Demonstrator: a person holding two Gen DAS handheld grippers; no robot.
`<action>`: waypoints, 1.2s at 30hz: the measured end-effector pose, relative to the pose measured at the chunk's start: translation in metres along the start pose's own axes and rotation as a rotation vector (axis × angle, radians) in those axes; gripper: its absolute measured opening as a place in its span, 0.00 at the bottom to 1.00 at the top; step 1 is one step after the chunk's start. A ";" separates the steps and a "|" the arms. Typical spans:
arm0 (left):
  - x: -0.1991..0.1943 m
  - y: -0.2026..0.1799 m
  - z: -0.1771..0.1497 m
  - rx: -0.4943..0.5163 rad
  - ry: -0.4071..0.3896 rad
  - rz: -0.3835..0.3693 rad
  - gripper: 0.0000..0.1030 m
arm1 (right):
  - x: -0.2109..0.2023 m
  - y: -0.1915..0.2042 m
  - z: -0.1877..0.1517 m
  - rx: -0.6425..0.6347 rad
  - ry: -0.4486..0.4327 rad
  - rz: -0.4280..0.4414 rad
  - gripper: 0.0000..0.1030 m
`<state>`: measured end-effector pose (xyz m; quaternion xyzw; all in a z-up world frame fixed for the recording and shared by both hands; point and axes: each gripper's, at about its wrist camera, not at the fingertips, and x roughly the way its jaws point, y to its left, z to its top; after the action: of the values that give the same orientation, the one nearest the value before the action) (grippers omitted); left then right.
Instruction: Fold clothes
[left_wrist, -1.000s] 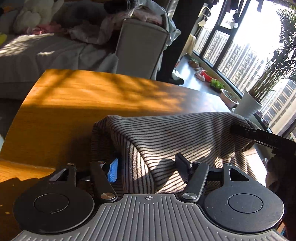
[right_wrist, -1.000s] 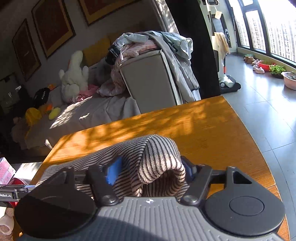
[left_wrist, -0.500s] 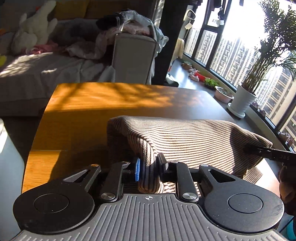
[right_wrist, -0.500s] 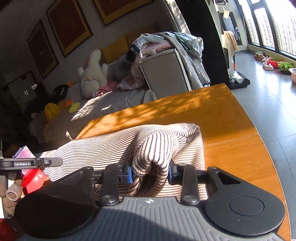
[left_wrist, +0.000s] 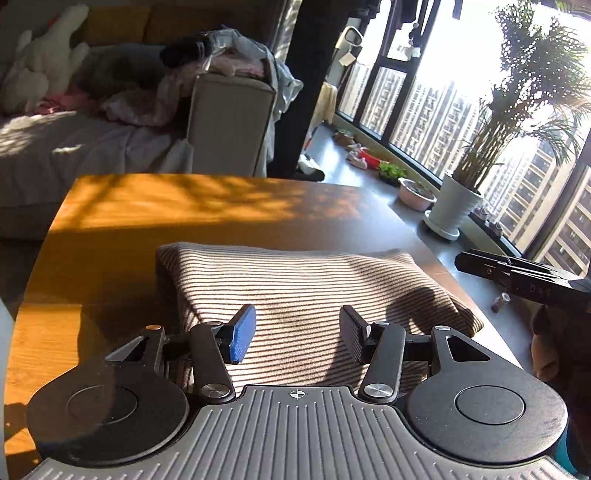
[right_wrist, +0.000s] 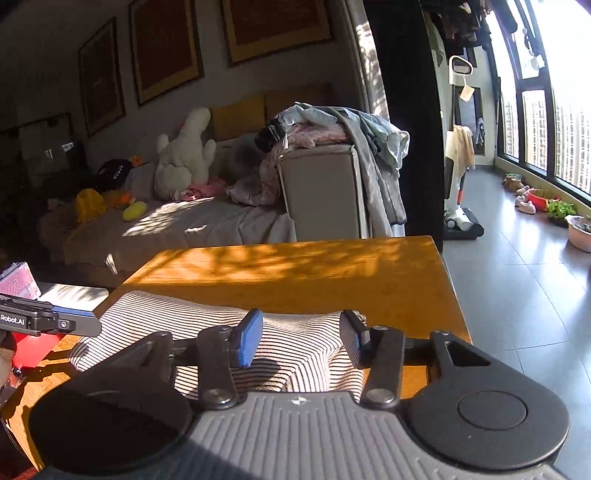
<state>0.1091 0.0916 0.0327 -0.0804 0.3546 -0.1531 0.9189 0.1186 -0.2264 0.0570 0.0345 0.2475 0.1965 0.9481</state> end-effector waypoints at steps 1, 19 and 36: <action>0.005 -0.002 -0.002 -0.001 0.013 -0.012 0.54 | 0.008 0.005 0.000 -0.019 0.016 0.013 0.45; 0.082 0.017 0.023 -0.075 0.031 -0.097 0.61 | 0.046 0.016 -0.039 -0.058 0.112 -0.022 0.50; 0.024 0.059 0.044 -0.111 -0.122 0.013 0.79 | 0.013 0.033 -0.060 0.002 0.140 0.093 0.61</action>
<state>0.1690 0.1405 0.0351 -0.1381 0.3062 -0.1220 0.9340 0.0881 -0.1935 0.0039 0.0332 0.3115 0.2420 0.9183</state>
